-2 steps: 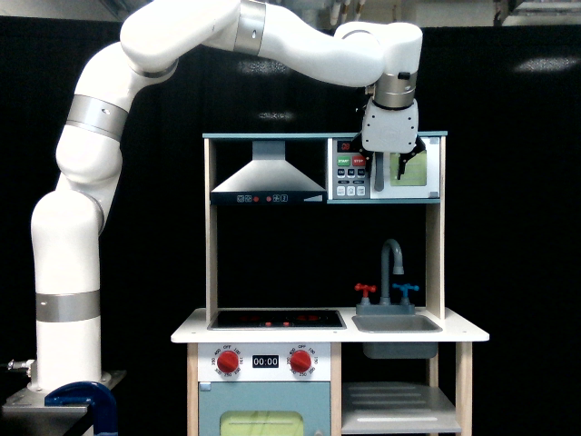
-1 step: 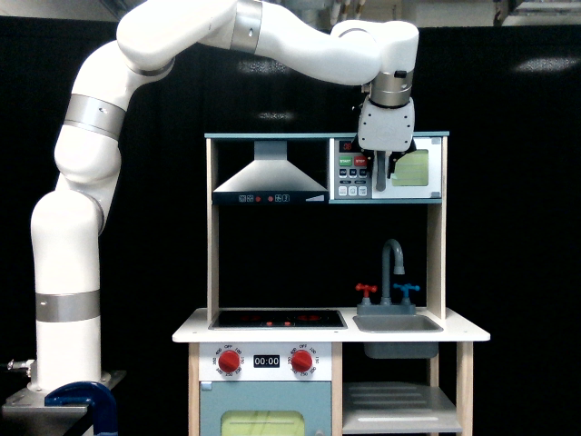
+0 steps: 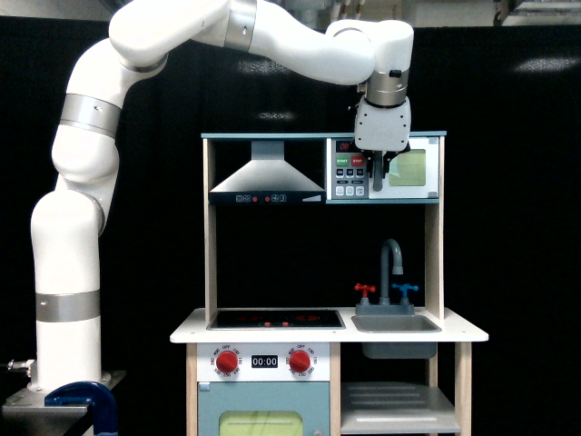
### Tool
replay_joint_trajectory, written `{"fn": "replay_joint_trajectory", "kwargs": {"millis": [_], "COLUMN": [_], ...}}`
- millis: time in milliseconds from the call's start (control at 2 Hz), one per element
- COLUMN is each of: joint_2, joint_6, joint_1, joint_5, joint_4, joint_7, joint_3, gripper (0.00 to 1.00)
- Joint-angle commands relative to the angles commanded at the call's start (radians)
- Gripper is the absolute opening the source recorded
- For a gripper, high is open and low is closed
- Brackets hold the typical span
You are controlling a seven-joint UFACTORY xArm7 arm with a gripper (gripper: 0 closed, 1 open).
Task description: Open the oven door
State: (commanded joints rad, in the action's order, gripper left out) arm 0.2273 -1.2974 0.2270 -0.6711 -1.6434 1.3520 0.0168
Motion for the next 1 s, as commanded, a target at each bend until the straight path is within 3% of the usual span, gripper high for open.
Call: {"fn": "replay_joint_trajectory", "kwargs": {"millis": [1000], "joint_2": [0.126], "joint_6": [-0.111], "joint_1": [-0.149], "joint_5": [0.005], "joint_4": [-0.158], "joint_7": [0.090], "joint_3": [0.010], "gripper": [0.00]}}
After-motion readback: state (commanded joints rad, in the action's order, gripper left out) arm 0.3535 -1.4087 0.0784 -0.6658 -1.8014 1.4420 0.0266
